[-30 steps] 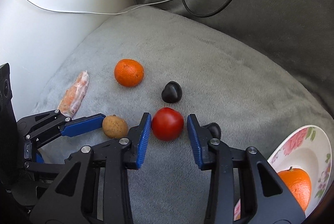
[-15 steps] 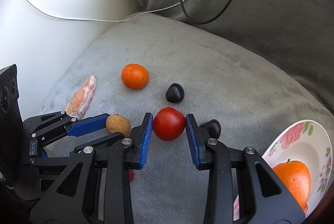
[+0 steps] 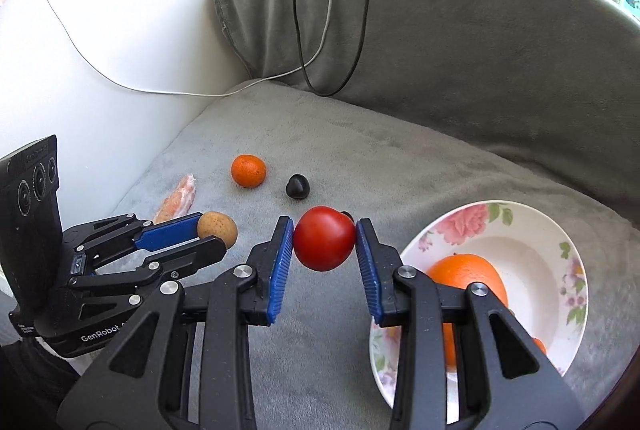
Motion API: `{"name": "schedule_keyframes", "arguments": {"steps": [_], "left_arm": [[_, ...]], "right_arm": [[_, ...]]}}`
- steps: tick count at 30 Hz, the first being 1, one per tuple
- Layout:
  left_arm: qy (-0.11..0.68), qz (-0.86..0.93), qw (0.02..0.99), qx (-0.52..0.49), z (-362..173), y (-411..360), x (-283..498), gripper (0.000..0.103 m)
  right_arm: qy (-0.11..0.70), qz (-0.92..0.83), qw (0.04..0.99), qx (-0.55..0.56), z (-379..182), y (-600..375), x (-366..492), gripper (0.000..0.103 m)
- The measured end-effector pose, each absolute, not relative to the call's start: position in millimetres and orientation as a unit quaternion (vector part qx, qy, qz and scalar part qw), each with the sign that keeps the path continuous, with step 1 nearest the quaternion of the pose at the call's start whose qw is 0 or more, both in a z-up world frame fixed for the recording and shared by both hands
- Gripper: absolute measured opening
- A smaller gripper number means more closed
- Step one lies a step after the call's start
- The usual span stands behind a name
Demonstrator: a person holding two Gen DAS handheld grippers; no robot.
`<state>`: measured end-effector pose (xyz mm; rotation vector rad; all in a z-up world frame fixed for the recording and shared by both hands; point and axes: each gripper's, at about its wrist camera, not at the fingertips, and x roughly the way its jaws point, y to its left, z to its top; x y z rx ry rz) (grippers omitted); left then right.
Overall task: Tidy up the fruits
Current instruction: 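Carry the tomato and kiwi into the plate and open both tools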
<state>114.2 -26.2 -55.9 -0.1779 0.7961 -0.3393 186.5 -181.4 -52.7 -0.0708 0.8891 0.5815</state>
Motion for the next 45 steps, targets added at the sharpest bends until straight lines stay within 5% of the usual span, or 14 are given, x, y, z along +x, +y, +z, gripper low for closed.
{"name": "schedule_keyframes", "arguments": {"steps": [20,45], "left_arm": [[0.37,-0.266,0.889,-0.045,-32.0,-134.2,94.5,0.027],[0.39,-0.301,0.87,-0.009,-41.3,-202.1,97.1,0.027]], "right_arm": [[0.404,0.203,0.891,0.025,-35.6,-306.3,186.9,0.034],[0.433,0.197,0.877,0.062,-66.9,-343.4,203.3,0.034]]}}
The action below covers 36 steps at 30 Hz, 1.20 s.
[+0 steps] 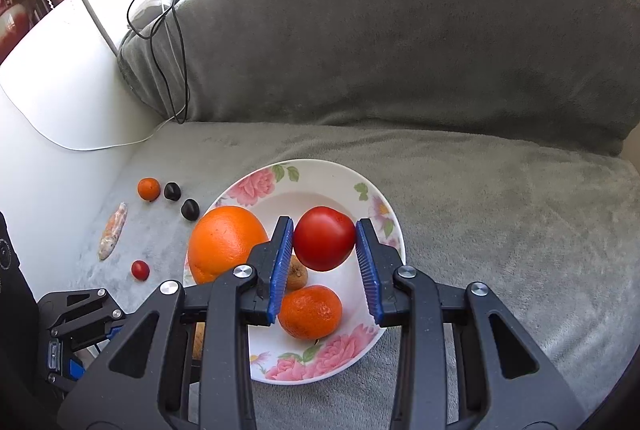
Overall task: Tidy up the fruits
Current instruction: 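Carry the tomato and kiwi into the plate and open both tools, then move the left tool to a tangerine while the right tool approaches a black plum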
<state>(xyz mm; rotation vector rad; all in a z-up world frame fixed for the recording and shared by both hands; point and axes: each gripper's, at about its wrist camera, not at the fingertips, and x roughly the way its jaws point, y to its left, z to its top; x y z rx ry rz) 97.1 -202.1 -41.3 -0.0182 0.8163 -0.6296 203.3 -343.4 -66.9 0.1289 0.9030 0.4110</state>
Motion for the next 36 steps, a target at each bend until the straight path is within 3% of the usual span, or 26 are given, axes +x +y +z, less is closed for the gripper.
{"name": "schedule_keyframes", "arguments": {"steps": [5,8,10,12,14,16,20,23,36], "left_arm": [[0.392,-0.299,0.87,-0.006,-41.3,-203.4,97.6,0.028],[0.391,-0.299,0.871,-0.007,-40.5,-204.3,98.4,0.04],[0.389,-0.299,0.871,-0.004,-40.0,-204.7,97.8,0.041],[0.389,-0.298,0.872,-0.003,-39.8,-204.8,96.9,0.042],[0.388,-0.298,0.872,-0.002,-39.3,-204.3,95.4,0.045],[0.387,-0.298,0.873,-0.001,-39.5,-204.1,94.6,0.048],[0.385,-0.294,0.875,-0.006,-39.7,-202.1,95.2,0.071],[0.388,-0.293,0.874,-0.015,-38.4,-199.5,94.6,0.08],[0.39,-0.278,0.878,-0.024,-36.4,-185.8,94.4,0.081]], "right_arm": [[0.432,0.199,0.877,0.062,-67.8,-342.9,204.5,0.034],[0.432,0.199,0.878,0.062,-67.9,-343.0,205.1,0.034],[0.431,0.198,0.878,0.065,-67.4,-343.9,205.2,0.035],[0.427,0.197,0.88,0.066,-66.2,-345.2,204.8,0.045],[0.419,0.193,0.885,0.066,-63.6,-346.2,203.0,0.068],[0.414,0.192,0.888,0.064,-61.2,-346.0,201.3,0.076],[0.41,0.19,0.89,0.063,-58.8,-346.1,199.9,0.087],[0.408,0.189,0.891,0.068,-58.3,-346.6,198.9,0.094],[0.394,0.189,0.897,0.072,-45.2,-342.9,190.5,0.096]]}}
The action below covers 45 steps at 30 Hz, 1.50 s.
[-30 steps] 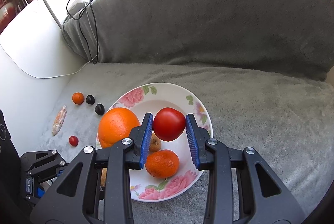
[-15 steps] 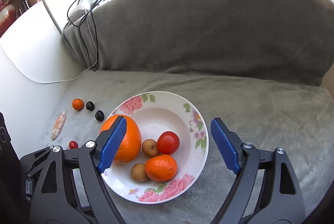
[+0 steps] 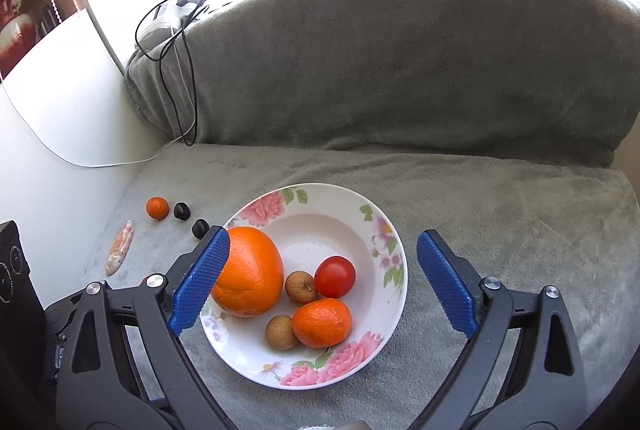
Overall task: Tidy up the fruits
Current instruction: 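Move the left tool to a tangerine while the right tool approaches a black plum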
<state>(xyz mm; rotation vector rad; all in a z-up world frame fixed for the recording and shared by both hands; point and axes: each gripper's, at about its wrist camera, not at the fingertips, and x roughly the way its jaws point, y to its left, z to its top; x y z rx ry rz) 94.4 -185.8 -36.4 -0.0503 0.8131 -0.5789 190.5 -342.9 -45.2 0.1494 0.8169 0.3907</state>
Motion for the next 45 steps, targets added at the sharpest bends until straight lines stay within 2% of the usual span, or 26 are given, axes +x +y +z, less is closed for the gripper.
{"name": "schedule_keyframes", "arguments": {"steps": [11,28,45], "left_arm": [[0.381,-0.254,0.888,-0.048,-30.2,-147.4,94.4,0.081],[0.364,-0.169,0.912,-0.08,-32.0,-60.6,102.0,0.081],[0.385,-0.113,0.909,-0.113,-54.2,8.2,139.1,0.081]], "right_arm": [[0.375,0.205,0.901,0.077,-29.7,-326.5,182.7,0.097],[0.37,0.24,0.898,0.013,-19.7,-260.3,180.6,0.097],[0.403,0.277,0.87,-0.071,-49.6,-182.4,195.1,0.097]]}}
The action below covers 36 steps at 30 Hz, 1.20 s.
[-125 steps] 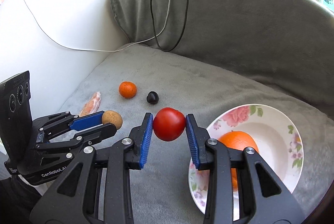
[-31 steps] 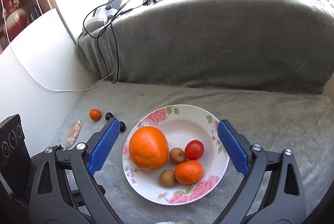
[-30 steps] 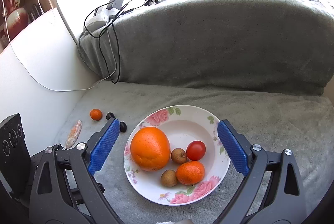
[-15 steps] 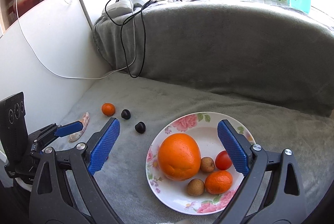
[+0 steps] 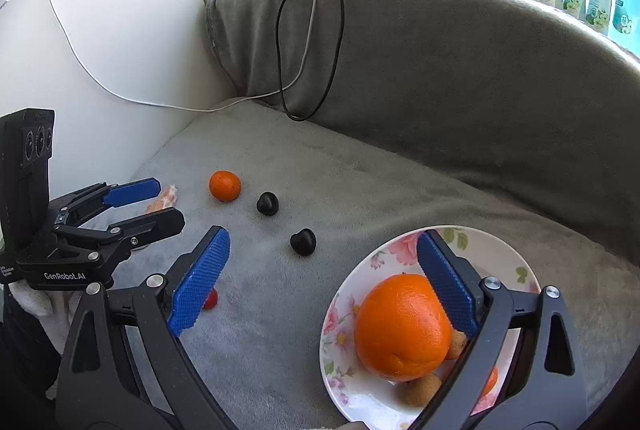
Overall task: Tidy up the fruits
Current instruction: 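Move the left tool to a tangerine while the right tool approaches a black plum, then close the left tool on the tangerine while the right tool grasps the plum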
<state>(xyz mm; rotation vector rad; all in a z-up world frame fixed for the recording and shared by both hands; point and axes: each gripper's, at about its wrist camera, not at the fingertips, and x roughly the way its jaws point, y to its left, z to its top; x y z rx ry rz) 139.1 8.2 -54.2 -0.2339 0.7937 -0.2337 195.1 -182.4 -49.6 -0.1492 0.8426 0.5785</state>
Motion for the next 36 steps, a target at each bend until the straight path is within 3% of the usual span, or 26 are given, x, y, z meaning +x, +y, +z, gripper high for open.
{"name": "schedule_keyframes", "arguments": {"steps": [8,13,16,23,28,36], "left_arm": [[0.4,-0.097,0.904,-0.114,-73.1,16.0,161.2,0.078],[0.405,-0.089,0.902,-0.116,-82.0,21.5,173.5,0.069],[0.408,-0.091,0.901,-0.117,-85.4,22.3,178.7,0.068],[0.414,-0.095,0.898,-0.113,-93.1,21.6,187.4,0.054],[0.42,-0.096,0.896,-0.11,-98.8,20.4,192.3,0.049],[0.431,-0.088,0.891,-0.11,-107.8,21.2,197.8,0.044]], "right_arm": [[0.423,0.286,0.854,-0.101,-71.4,-160.4,204.5,0.097],[0.43,0.289,0.846,-0.125,-81.8,-147.9,211.3,0.096],[0.436,0.296,0.837,-0.148,-87.4,-139.0,213.8,0.087],[0.455,0.298,0.819,-0.184,-104.1,-123.5,221.3,0.067],[0.464,0.292,0.812,-0.2,-113.9,-116.1,226.6,0.067],[0.48,0.281,0.803,-0.214,-127.1,-106.8,234.6,0.045]]}}
